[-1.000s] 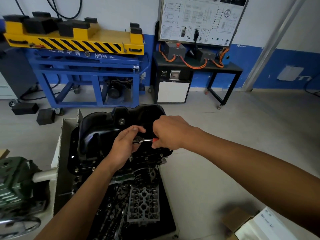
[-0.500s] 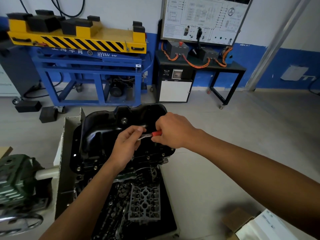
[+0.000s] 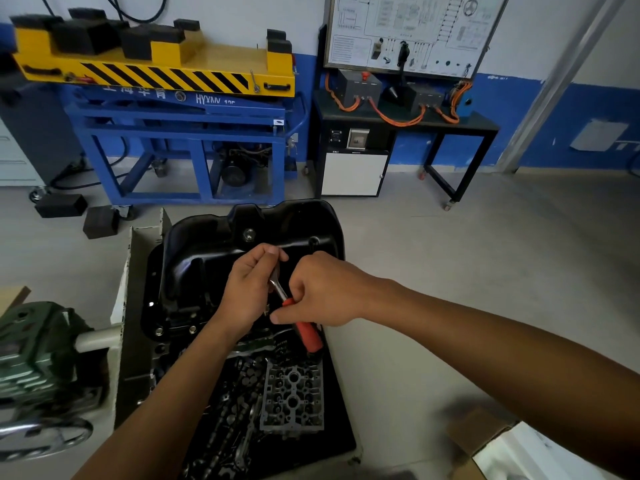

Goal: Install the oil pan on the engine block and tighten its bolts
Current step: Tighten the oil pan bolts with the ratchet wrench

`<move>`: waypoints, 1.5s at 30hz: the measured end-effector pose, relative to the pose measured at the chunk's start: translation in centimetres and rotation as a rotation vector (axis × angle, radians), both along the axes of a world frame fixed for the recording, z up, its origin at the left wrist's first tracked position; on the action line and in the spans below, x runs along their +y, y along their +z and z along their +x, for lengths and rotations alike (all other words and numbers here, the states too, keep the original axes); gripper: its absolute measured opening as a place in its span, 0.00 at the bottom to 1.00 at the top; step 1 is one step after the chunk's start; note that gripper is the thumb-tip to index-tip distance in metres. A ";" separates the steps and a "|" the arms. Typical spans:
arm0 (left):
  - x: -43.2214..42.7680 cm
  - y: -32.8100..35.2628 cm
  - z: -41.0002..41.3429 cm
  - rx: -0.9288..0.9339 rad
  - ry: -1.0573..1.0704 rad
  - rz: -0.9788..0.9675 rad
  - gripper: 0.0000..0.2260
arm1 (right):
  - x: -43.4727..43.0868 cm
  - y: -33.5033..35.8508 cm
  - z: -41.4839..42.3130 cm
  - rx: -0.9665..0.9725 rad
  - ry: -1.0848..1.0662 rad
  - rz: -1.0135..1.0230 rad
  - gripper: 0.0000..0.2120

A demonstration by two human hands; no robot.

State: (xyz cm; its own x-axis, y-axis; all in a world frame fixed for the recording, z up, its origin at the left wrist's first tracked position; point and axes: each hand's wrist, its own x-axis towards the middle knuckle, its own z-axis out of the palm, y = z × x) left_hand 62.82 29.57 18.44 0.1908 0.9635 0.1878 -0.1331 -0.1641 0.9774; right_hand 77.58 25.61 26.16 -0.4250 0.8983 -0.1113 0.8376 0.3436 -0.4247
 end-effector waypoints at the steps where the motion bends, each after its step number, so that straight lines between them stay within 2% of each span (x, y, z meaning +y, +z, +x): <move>1: 0.0 0.0 -0.1 -0.002 -0.004 0.000 0.15 | 0.1 0.1 0.2 -0.010 -0.005 -0.004 0.24; 6: 0.2 0.1 -0.2 0.024 -0.045 -0.024 0.12 | 0.8 1.4 1.6 -0.117 -0.014 -0.014 0.23; 12: 0.3 -0.1 -0.1 0.050 -0.151 -0.031 0.11 | 2.3 1.4 3.2 -0.296 -0.073 0.178 0.19; 16: 0.2 0.4 -0.1 0.131 -0.294 -0.055 0.12 | 3.4 0.8 3.6 -0.274 -0.122 0.293 0.12; 19: -0.1 0.8 0.4 0.169 -0.416 -0.043 0.14 | 4.0 0.4 3.7 -0.207 -0.137 0.322 0.12; 21: -0.2 0.9 0.7 0.148 -0.387 -0.048 0.14 | 4.1 0.2 3.7 -0.204 -0.136 0.339 0.11; 24: 0.1 0.5 0.5 0.050 -0.213 -0.086 0.12 | 4.0 0.0 3.9 -0.233 -0.148 0.345 0.09; 28: 0.8 -0.1 -0.1 0.002 -0.022 -0.049 0.12 | 3.0 0.5 3.2 -0.260 -0.126 0.304 0.15; 32: 1.0 -0.2 0.3 0.008 0.103 -0.021 0.14 | 1.2 1.3 1.6 -0.182 -0.056 0.153 0.22; 40: 0.8 0.1 0.9 0.029 0.096 -0.007 0.15 | 0.2 0.6 -0.3 -0.083 0.014 0.113 0.25; 45: 0.9 0.1 0.1 0.026 -0.006 -0.029 0.16 | 0.9 0.9 0.9 -0.127 -0.002 0.123 0.25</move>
State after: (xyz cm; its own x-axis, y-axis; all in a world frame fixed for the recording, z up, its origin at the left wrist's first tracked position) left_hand 62.95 30.51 18.58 0.2013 0.9673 0.1546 -0.1081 -0.1349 0.9849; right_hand 78.48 26.47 27.02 -0.4124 0.9095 -0.0529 0.8827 0.3845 -0.2703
